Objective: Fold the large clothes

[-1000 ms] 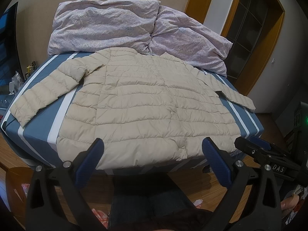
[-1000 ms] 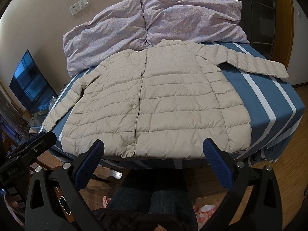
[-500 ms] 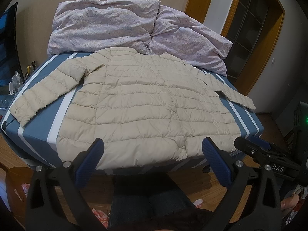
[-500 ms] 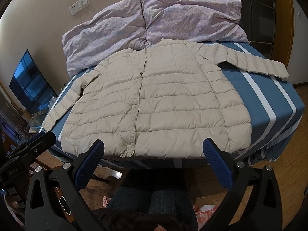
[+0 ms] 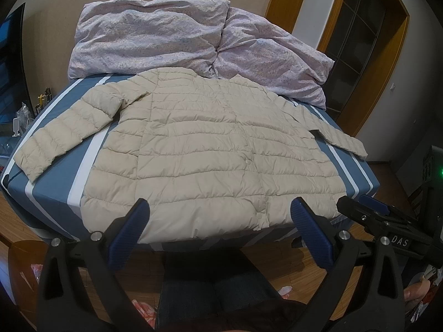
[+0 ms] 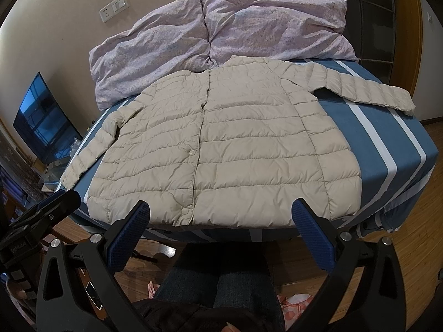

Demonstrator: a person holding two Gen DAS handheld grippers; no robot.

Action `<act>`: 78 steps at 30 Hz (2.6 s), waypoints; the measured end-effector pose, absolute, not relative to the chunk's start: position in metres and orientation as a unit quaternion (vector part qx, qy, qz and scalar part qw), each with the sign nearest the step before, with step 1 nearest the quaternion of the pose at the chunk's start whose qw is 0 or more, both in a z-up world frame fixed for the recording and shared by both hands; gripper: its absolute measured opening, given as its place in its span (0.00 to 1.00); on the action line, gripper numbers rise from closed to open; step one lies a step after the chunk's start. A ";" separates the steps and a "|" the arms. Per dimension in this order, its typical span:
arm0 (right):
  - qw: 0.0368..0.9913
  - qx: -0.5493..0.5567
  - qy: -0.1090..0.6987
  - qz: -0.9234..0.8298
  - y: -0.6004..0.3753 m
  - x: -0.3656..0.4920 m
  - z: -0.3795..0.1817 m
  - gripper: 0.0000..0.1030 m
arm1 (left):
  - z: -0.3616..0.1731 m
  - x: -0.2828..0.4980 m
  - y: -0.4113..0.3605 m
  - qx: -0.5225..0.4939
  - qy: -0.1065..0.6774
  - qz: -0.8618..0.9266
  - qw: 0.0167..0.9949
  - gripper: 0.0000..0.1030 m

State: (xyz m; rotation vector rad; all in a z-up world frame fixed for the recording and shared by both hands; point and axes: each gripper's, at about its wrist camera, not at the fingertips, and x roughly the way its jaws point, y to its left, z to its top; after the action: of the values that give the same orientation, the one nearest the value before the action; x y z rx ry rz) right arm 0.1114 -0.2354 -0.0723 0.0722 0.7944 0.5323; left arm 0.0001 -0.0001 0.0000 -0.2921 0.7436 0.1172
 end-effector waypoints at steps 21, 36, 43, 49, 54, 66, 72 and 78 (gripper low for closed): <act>0.887 0.035 0.382 0.255 -0.236 0.115 -0.073 0.99 | 0.000 0.000 0.000 -0.142 0.363 0.057 0.919 0.98; 0.887 0.034 0.396 0.235 -0.234 0.143 -0.082 0.99 | -0.013 0.025 0.014 -0.142 0.381 0.069 0.911 0.98; 0.893 0.029 0.403 0.199 -0.239 0.174 -0.087 0.99 | -0.022 0.053 0.023 -0.130 0.394 0.094 0.905 0.98; 0.902 0.029 0.407 0.141 -0.261 0.222 -0.093 0.99 | -0.035 0.095 0.035 -0.109 0.413 0.117 0.897 0.98; 0.907 0.026 0.411 0.088 -0.288 0.268 -0.097 0.99 | -0.041 0.133 0.051 -0.085 0.404 0.151 0.898 0.98; 0.893 0.139 0.419 -0.082 -0.432 0.396 -0.110 0.99 | -0.076 0.217 0.102 -0.009 0.398 0.273 0.876 0.98; 0.879 0.180 0.411 -0.162 -0.489 0.440 -0.114 0.93 | -0.100 0.231 0.116 -0.023 0.422 0.276 0.863 0.98; 0.846 0.246 0.426 -0.203 -0.531 0.466 -0.136 0.80 | -0.111 0.236 0.123 -0.039 0.445 0.265 0.855 0.98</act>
State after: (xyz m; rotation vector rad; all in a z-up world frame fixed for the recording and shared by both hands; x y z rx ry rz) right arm 0.4663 -0.5306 -0.1359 0.5192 0.8989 -0.4282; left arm 0.2364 0.1227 -0.1112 -0.0825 0.9353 0.5577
